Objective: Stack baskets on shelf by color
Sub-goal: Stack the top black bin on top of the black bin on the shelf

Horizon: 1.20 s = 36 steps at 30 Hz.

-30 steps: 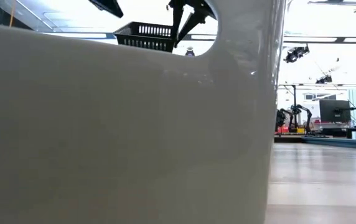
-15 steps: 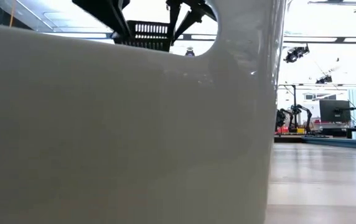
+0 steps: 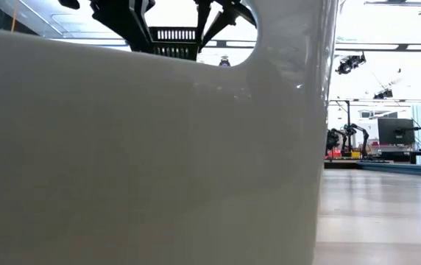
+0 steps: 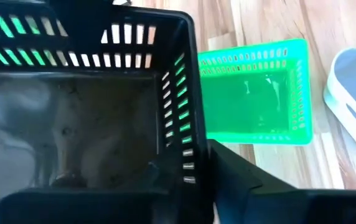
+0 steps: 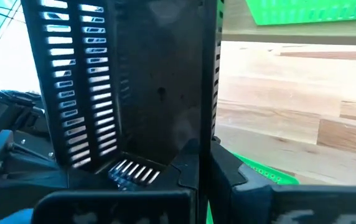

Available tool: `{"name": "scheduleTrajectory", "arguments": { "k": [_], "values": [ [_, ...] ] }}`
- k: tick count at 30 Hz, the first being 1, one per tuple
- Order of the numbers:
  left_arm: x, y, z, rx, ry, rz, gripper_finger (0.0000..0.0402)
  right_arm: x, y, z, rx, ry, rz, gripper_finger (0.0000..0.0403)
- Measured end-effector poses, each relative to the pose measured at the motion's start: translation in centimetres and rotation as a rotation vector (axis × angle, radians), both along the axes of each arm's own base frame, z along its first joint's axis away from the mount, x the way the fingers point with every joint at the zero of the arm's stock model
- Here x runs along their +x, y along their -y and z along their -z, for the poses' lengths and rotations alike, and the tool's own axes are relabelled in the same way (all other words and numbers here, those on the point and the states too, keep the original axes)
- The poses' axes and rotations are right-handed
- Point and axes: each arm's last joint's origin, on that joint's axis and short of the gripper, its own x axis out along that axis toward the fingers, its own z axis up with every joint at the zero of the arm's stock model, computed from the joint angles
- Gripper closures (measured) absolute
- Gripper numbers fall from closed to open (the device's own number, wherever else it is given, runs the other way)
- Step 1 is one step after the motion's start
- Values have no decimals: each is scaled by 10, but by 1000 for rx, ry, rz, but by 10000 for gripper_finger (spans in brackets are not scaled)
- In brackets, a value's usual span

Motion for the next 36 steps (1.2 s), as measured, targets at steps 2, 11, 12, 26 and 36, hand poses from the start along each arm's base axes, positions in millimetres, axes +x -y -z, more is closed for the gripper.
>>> {"name": "scheduleTrajectory", "arguments": {
  "k": [2,11,12,26,36],
  "values": [
    [0,0,0,11,-10,17,371,0,0,0,-3,-3,-7,403],
    [0,2,0,25,-21,50,395,0,-1,0,-30,-38,-60,370],
    [0,2,0,27,-23,52,396,0,-1,0,-31,-38,-61,359],
    [-19,-2,-15,12,-13,50,398,-15,-3,-21,-35,-43,-123,280],
    [-46,-8,-46,23,137,27,398,-41,-3,-51,-117,-67,-201,279]
  ]
}}
